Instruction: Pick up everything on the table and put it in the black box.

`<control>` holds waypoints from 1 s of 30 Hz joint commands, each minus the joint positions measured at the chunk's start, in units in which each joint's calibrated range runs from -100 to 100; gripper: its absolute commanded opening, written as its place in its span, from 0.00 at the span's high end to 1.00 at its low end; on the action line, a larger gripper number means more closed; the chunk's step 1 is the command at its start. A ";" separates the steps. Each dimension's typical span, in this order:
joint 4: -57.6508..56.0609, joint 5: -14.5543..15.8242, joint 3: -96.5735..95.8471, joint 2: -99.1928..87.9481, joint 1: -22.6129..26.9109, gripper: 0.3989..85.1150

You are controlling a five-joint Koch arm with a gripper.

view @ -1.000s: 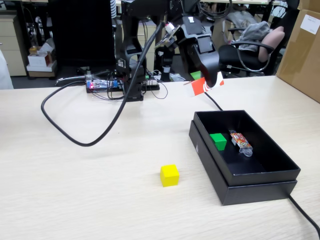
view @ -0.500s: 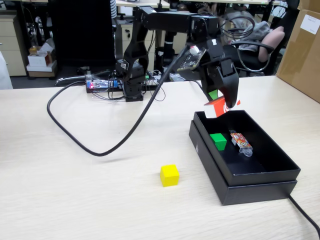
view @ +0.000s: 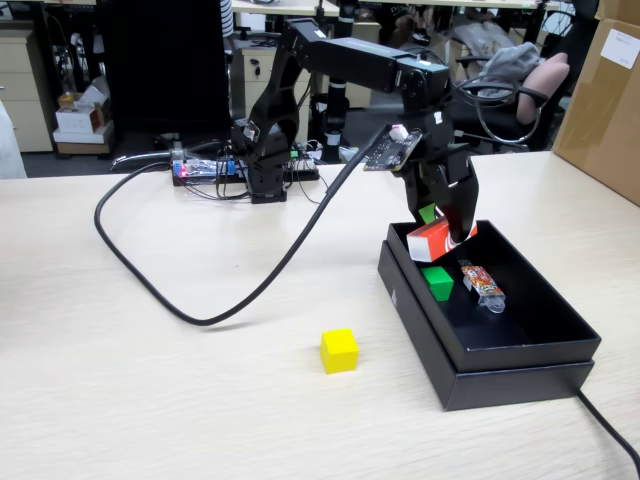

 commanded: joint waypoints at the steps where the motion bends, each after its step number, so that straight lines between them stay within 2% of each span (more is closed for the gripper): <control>1: 3.33 0.05 5.85 -1.05 0.54 0.94; 3: 3.33 0.05 5.76 -0.82 0.63 0.93; 7: 3.25 -0.10 5.12 -0.82 0.68 0.70; 8: 2.81 -0.10 4.85 -0.94 0.68 0.68; 15: 2.30 -0.24 2.86 -7.02 -0.39 0.67; 17: 2.04 -0.34 2.95 -9.54 -1.07 0.63; 20: 1.86 -0.49 3.22 -13.10 -2.49 0.62; 24: 1.86 -1.12 3.22 -16.31 -5.47 0.62; 30: 1.86 -2.69 -1.31 -17.12 -11.38 0.52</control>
